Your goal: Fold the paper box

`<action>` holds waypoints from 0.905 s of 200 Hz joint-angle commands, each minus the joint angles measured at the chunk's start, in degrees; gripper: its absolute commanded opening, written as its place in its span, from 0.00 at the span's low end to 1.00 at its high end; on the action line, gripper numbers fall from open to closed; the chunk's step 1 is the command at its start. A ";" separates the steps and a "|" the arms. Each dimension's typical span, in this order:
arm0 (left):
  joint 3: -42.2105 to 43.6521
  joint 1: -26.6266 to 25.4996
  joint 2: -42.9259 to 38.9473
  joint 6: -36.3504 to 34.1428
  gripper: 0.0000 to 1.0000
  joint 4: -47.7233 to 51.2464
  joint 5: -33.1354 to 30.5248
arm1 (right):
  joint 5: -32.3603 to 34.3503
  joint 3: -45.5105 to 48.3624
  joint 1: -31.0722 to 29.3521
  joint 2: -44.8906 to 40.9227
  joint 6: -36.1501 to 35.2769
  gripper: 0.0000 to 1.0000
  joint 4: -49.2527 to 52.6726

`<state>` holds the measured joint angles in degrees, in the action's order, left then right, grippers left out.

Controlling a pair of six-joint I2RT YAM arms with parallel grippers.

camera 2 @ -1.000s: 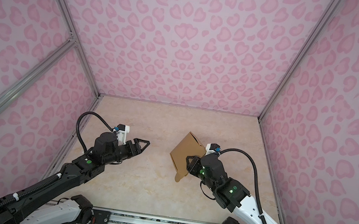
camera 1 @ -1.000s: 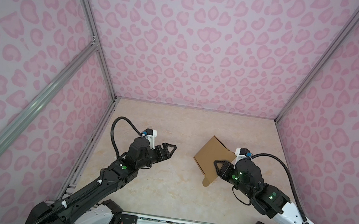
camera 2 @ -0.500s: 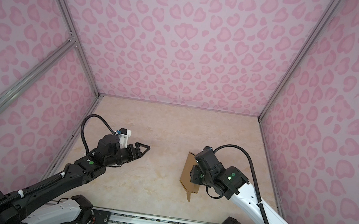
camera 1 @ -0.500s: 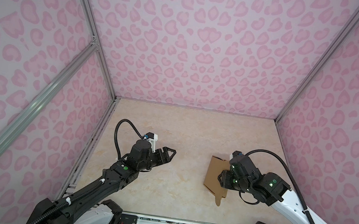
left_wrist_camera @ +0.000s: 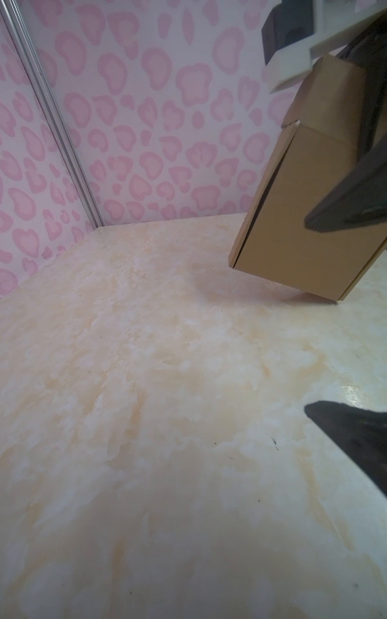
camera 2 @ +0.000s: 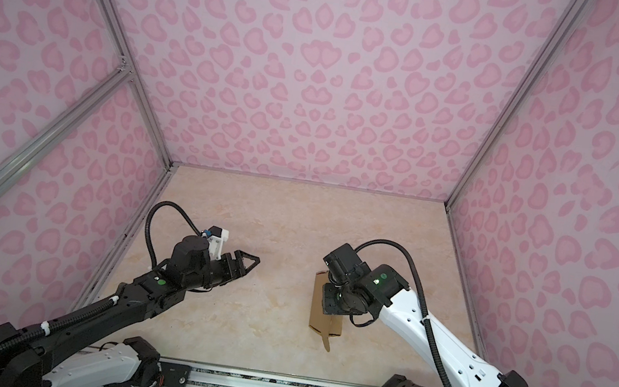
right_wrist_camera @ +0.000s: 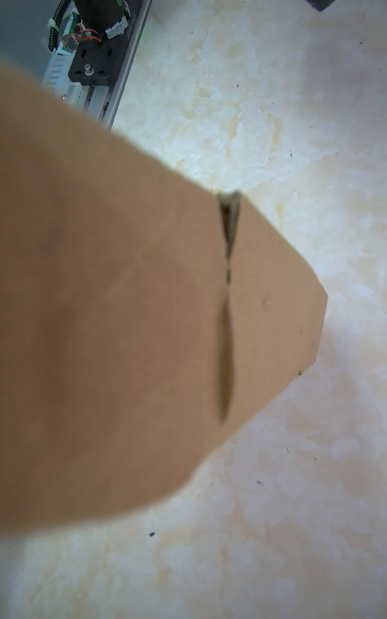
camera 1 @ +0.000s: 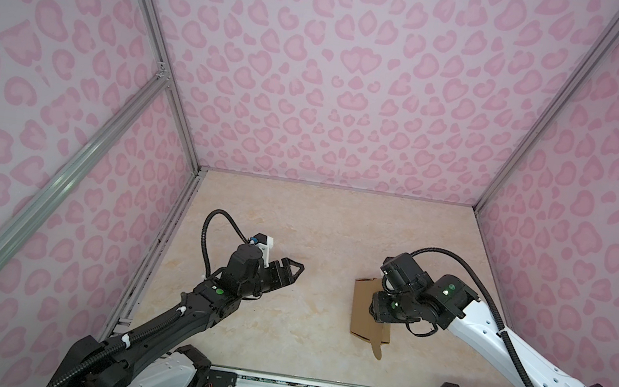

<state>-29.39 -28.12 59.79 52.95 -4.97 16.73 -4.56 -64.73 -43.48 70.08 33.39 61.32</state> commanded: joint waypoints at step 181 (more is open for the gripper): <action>2.78 0.08 1.90 1.90 0.82 -5.27 2.43 | -4.49 -9.85 -0.11 11.74 -8.01 0.64 8.28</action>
<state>-26.74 -28.10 61.23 54.41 -7.81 18.46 -8.86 -74.08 -43.53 81.38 25.89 68.25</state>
